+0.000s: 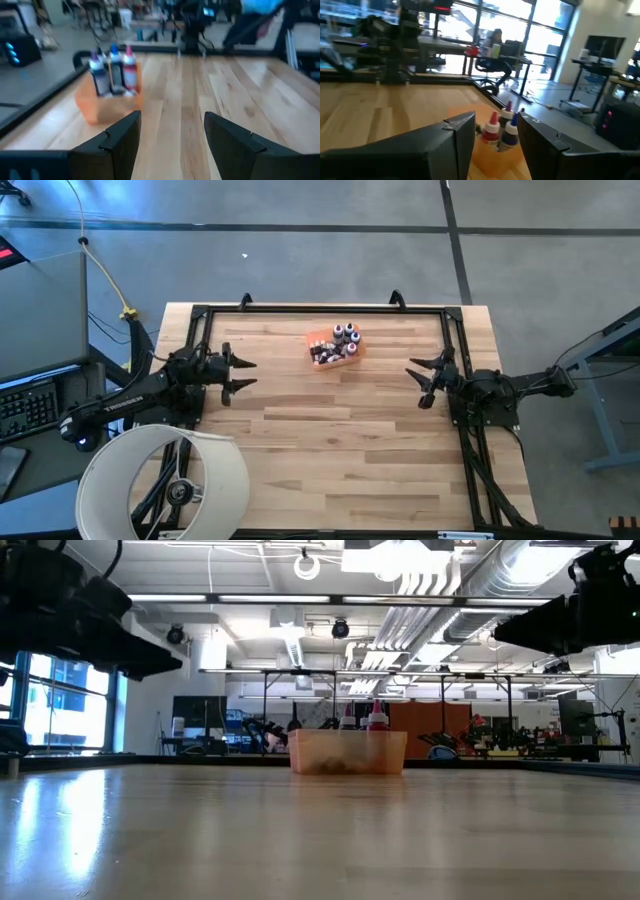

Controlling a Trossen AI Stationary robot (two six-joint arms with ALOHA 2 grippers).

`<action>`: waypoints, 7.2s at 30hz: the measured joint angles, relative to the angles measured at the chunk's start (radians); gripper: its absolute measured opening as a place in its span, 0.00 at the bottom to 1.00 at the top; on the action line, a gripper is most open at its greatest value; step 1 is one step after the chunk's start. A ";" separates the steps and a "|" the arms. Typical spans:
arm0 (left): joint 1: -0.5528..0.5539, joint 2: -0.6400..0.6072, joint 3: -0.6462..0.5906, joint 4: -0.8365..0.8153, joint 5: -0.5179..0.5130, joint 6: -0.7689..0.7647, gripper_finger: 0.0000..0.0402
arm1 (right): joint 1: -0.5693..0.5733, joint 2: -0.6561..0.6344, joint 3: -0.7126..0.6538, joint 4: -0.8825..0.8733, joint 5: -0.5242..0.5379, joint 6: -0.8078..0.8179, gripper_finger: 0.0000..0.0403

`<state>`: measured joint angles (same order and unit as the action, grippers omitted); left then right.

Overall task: Pick & Place food coloring
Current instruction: Return to Home Position

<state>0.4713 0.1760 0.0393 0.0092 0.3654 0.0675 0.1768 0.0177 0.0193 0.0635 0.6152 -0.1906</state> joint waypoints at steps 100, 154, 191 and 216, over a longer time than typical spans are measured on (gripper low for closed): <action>-0.145 -0.128 -0.020 0.020 -0.229 -0.002 0.54 | 0.000 0.001 -0.002 0.008 0.017 -0.001 0.35; -0.145 -0.128 -0.020 0.019 -0.225 -0.002 0.54 | 0.000 0.001 -0.002 0.008 0.017 -0.001 0.35; -0.144 -0.128 -0.020 0.019 -0.229 -0.002 0.54 | 0.000 0.001 -0.002 0.008 0.017 -0.001 0.35; -0.144 -0.128 -0.020 0.019 -0.228 -0.002 0.54 | 0.000 0.001 -0.002 0.008 0.017 -0.001 0.35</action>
<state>0.3271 0.0479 0.0189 0.0284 0.1371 0.0654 0.1766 0.0184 0.0177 0.0719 0.6324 -0.1917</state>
